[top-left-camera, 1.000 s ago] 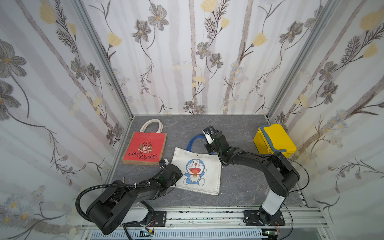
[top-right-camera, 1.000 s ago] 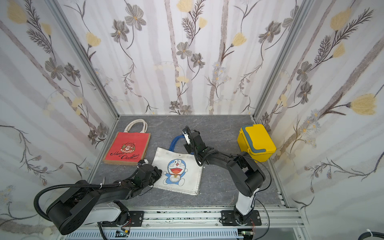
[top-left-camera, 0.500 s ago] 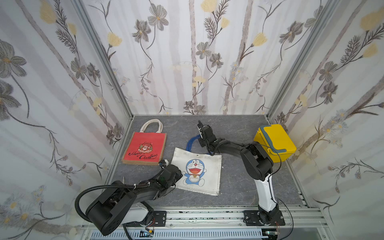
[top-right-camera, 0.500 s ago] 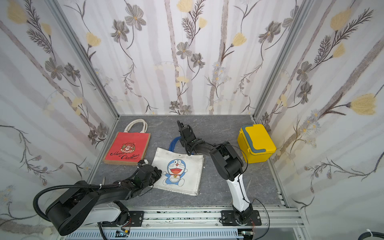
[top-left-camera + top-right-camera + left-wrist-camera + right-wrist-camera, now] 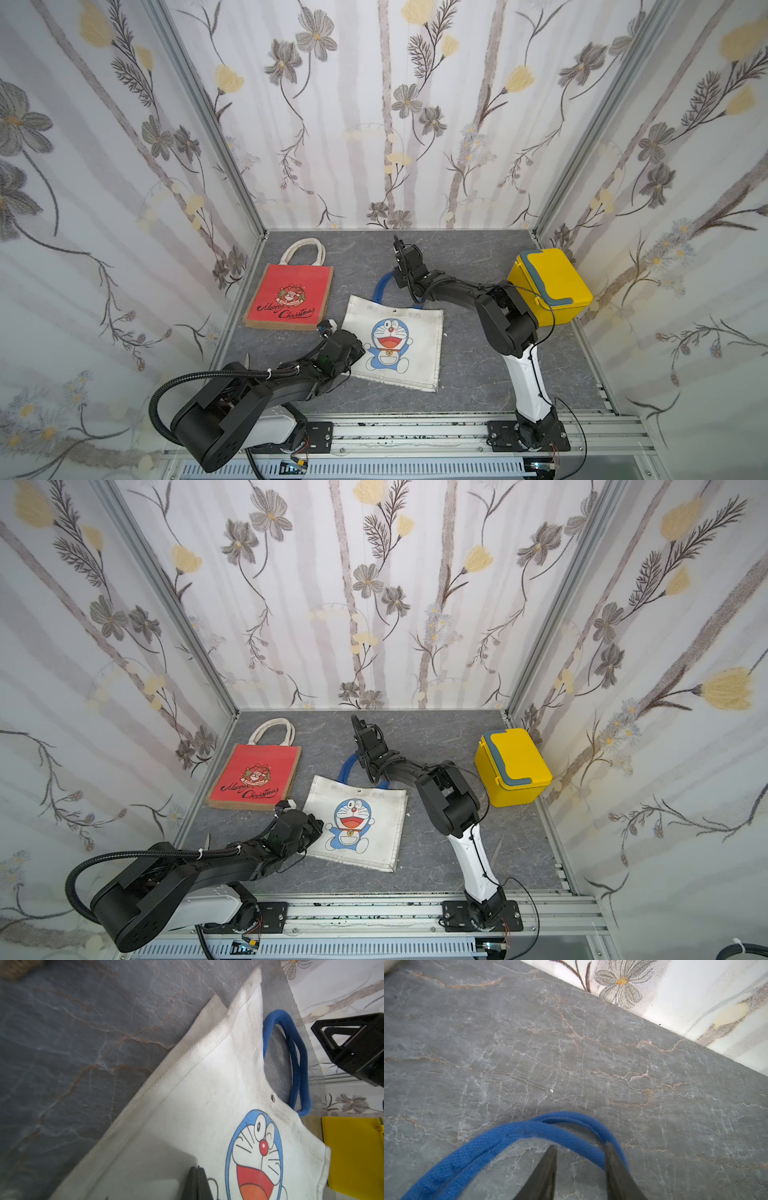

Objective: Put away the canvas bag
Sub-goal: Adjust the canvas bag at the center of the board, then move the canvas bag to the center of the board.

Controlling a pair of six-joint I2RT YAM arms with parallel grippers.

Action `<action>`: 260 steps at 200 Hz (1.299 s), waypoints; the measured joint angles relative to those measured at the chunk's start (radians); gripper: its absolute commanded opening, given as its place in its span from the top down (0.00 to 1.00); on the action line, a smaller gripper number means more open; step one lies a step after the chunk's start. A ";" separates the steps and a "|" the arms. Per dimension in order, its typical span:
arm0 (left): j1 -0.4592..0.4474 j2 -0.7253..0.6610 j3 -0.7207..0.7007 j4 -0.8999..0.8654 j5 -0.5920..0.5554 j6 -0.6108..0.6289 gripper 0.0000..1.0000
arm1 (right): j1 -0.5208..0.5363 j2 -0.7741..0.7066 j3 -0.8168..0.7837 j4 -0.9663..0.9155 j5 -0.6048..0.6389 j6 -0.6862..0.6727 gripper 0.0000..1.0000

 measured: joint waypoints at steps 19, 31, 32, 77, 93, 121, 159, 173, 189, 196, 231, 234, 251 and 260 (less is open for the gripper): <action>0.000 -0.001 0.000 -0.001 -0.002 0.000 0.90 | -0.001 -0.003 0.006 -0.002 -0.007 0.002 0.41; 0.000 -0.005 0.000 0.001 0.002 -0.001 0.87 | -0.003 -0.019 0.002 -0.022 -0.029 0.007 0.28; 0.000 -0.005 0.000 0.001 0.002 -0.002 0.87 | -0.003 -0.021 0.001 -0.023 -0.030 0.009 0.28; 0.000 -0.072 -0.017 -0.005 0.023 -0.006 0.50 | 0.003 -0.280 -0.231 0.007 -0.038 0.108 0.00; 0.000 -0.159 -0.034 -0.024 0.027 0.008 0.31 | 0.004 -0.391 -0.341 0.018 -0.030 0.137 0.00; 0.007 -0.347 -0.016 -0.139 0.003 0.043 0.06 | 0.008 -0.572 -0.515 0.025 -0.024 0.172 0.00; 0.068 -0.482 0.044 -0.321 -0.029 0.145 0.14 | 0.016 -0.812 -0.749 0.026 -0.077 0.146 0.00; 0.107 -0.481 0.060 -0.387 -0.027 0.184 0.15 | 0.017 -0.903 -0.837 0.020 -0.123 0.138 0.00; 0.140 -0.470 0.066 -0.440 -0.022 0.219 0.15 | 0.022 -1.002 -0.925 0.013 -0.175 0.138 0.00; 0.151 -0.463 0.066 -0.463 -0.021 0.225 0.15 | 0.024 -1.039 -0.957 0.006 -0.197 0.146 0.00; 0.177 -0.404 0.062 -0.508 -0.020 0.255 0.38 | 0.050 -1.145 -1.127 0.021 -0.233 0.251 0.06; 0.177 -0.396 0.061 -0.507 -0.020 0.259 0.39 | 0.055 -1.147 -1.139 0.023 -0.234 0.259 0.07; 0.177 -0.347 0.055 -0.505 0.002 0.269 0.51 | 0.098 -1.143 -1.193 0.035 -0.263 0.318 0.16; 0.177 -0.327 0.051 -0.500 0.012 0.269 0.58 | 0.123 -1.128 -1.211 0.054 -0.273 0.350 0.22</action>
